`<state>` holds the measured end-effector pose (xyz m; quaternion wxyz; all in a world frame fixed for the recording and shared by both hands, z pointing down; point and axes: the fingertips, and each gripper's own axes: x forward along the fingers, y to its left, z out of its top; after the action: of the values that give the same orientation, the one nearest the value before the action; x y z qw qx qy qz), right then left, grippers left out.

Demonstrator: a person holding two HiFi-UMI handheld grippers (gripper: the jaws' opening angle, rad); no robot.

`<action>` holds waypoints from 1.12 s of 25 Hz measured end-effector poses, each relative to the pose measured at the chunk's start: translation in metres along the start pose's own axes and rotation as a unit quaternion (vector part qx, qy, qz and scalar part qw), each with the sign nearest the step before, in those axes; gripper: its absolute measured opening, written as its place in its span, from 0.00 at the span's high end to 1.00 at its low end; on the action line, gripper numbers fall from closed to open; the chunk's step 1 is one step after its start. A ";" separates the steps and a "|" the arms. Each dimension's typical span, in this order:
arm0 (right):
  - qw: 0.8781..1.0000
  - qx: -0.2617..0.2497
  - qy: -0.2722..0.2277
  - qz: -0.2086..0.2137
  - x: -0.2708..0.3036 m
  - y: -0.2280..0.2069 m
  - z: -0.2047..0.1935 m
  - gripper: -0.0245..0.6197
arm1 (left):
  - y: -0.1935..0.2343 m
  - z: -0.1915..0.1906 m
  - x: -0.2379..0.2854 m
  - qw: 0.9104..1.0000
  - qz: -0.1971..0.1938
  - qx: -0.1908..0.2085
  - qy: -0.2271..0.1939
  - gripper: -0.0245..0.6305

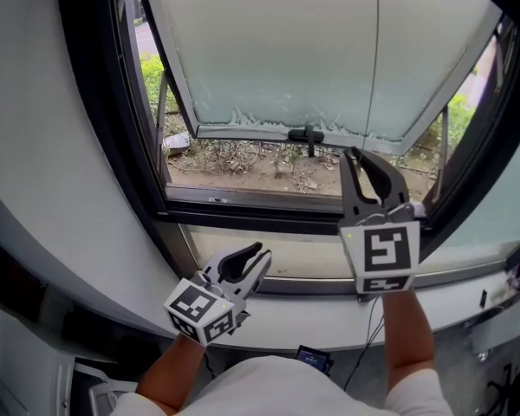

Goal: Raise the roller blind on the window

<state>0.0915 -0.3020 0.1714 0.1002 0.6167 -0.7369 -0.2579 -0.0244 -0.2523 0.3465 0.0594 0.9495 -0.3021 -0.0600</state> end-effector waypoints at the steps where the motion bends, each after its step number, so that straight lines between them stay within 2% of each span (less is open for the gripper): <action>1: 1.000 -0.002 -0.002 -0.002 0.000 -0.002 0.003 0.88 | 0.000 0.000 0.000 1.000 0.000 0.000 0.000 0.82; 13: 0.999 -0.014 -0.025 -0.019 0.005 -0.022 0.029 0.88 | 0.000 -0.001 -0.002 1.000 0.002 -0.004 0.004 0.82; 28: 0.999 -0.017 -0.033 -0.032 0.004 -0.032 0.037 0.88 | -0.001 -0.007 -0.004 1.000 0.005 -0.003 0.015 0.82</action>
<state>0.1007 -0.3000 0.1227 0.0777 0.6294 -0.7154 -0.2932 -0.0262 -0.2490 0.3535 0.0676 0.9487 -0.3055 -0.0462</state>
